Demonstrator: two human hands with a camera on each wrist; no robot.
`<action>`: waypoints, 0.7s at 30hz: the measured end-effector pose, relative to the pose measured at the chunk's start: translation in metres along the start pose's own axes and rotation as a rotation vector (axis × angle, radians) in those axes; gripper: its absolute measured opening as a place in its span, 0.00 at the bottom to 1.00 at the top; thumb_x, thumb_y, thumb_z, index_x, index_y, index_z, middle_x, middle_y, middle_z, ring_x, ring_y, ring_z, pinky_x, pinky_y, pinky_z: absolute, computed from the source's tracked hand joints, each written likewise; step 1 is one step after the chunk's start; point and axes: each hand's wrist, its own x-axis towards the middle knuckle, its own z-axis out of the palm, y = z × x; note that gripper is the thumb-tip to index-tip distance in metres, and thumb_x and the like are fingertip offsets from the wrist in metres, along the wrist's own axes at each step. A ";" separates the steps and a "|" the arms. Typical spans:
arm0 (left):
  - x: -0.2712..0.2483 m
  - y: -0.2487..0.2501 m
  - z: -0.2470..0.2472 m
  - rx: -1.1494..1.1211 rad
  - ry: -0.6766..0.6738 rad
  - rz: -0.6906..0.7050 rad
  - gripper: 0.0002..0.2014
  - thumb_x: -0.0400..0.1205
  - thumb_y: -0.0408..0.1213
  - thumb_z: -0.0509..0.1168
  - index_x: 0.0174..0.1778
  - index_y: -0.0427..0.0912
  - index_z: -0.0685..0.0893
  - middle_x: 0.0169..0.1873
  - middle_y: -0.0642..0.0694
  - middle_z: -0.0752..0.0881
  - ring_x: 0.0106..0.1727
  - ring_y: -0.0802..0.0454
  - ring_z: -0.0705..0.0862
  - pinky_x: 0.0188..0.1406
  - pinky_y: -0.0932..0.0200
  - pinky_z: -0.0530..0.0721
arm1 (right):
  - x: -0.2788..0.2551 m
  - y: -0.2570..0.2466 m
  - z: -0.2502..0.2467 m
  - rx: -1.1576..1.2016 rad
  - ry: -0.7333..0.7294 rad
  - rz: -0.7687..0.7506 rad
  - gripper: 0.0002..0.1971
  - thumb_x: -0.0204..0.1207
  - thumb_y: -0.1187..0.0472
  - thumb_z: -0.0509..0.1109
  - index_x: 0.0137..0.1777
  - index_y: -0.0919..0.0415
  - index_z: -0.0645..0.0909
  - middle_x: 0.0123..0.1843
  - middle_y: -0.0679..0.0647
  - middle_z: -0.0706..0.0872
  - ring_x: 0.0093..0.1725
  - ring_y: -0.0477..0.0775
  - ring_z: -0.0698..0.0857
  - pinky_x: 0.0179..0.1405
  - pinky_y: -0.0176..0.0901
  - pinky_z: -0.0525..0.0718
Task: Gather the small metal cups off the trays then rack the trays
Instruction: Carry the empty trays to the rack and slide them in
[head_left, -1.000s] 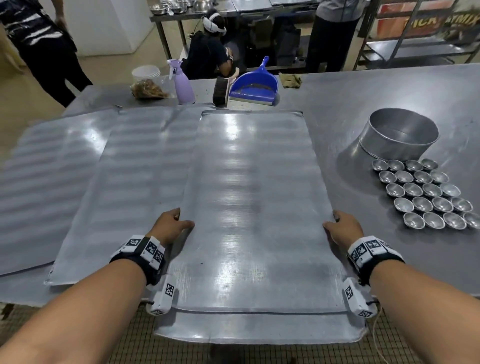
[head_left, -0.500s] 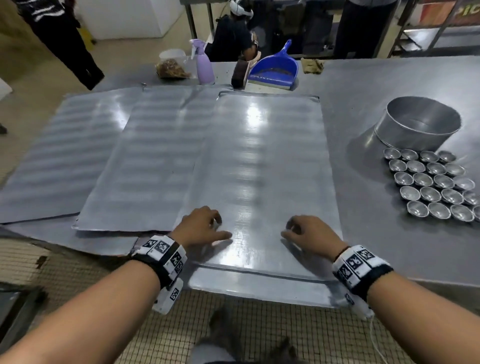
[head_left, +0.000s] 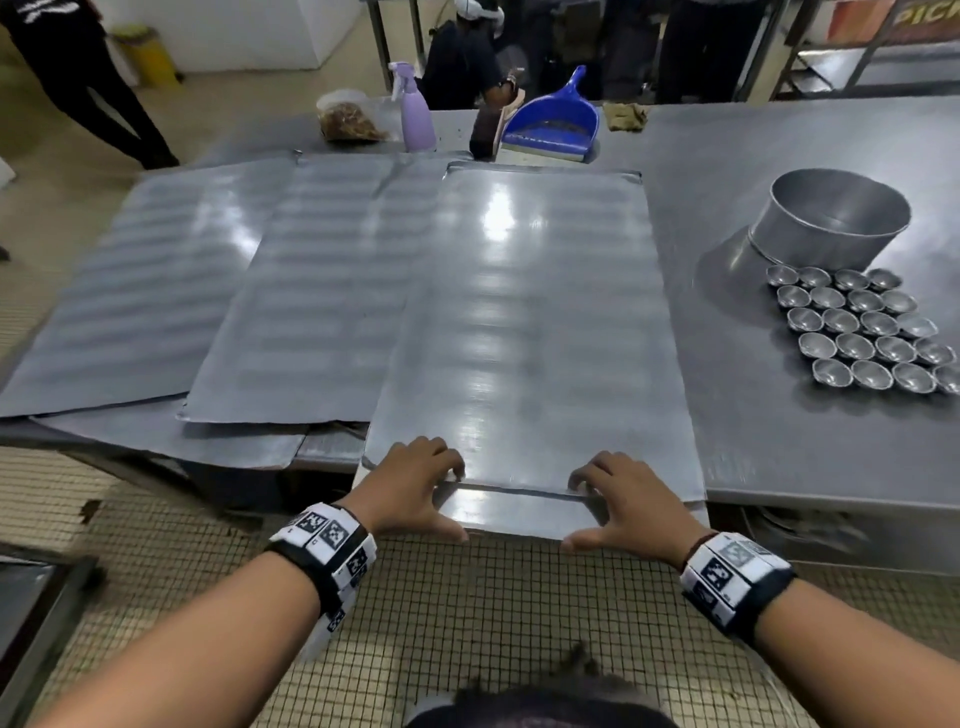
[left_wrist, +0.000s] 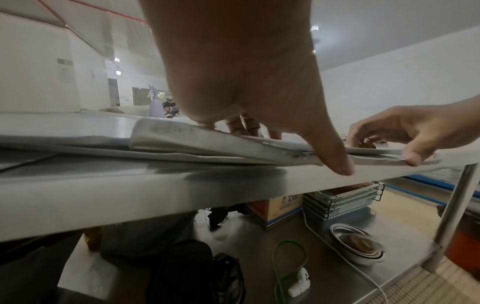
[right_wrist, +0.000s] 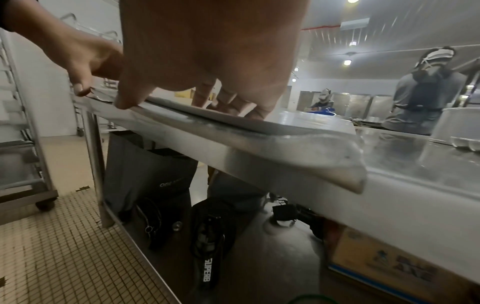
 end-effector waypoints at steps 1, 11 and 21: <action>-0.001 -0.001 0.003 -0.009 0.029 0.009 0.36 0.61 0.72 0.75 0.60 0.59 0.78 0.55 0.60 0.76 0.55 0.60 0.71 0.61 0.57 0.73 | -0.003 -0.001 0.004 0.003 0.023 0.003 0.39 0.59 0.17 0.67 0.64 0.42 0.79 0.56 0.39 0.77 0.53 0.42 0.73 0.58 0.42 0.77; -0.016 -0.004 0.028 -0.060 0.160 0.027 0.23 0.70 0.68 0.73 0.48 0.53 0.85 0.43 0.58 0.81 0.44 0.59 0.78 0.46 0.56 0.83 | -0.034 -0.025 0.038 0.104 0.213 0.133 0.16 0.75 0.34 0.68 0.55 0.40 0.84 0.49 0.33 0.78 0.49 0.39 0.74 0.51 0.40 0.76; -0.021 -0.008 0.043 -0.093 0.269 0.030 0.20 0.72 0.66 0.73 0.36 0.53 0.79 0.34 0.58 0.80 0.36 0.60 0.78 0.39 0.54 0.84 | -0.037 -0.043 0.044 0.140 0.270 0.265 0.12 0.77 0.39 0.71 0.53 0.43 0.87 0.50 0.36 0.82 0.52 0.42 0.76 0.60 0.49 0.77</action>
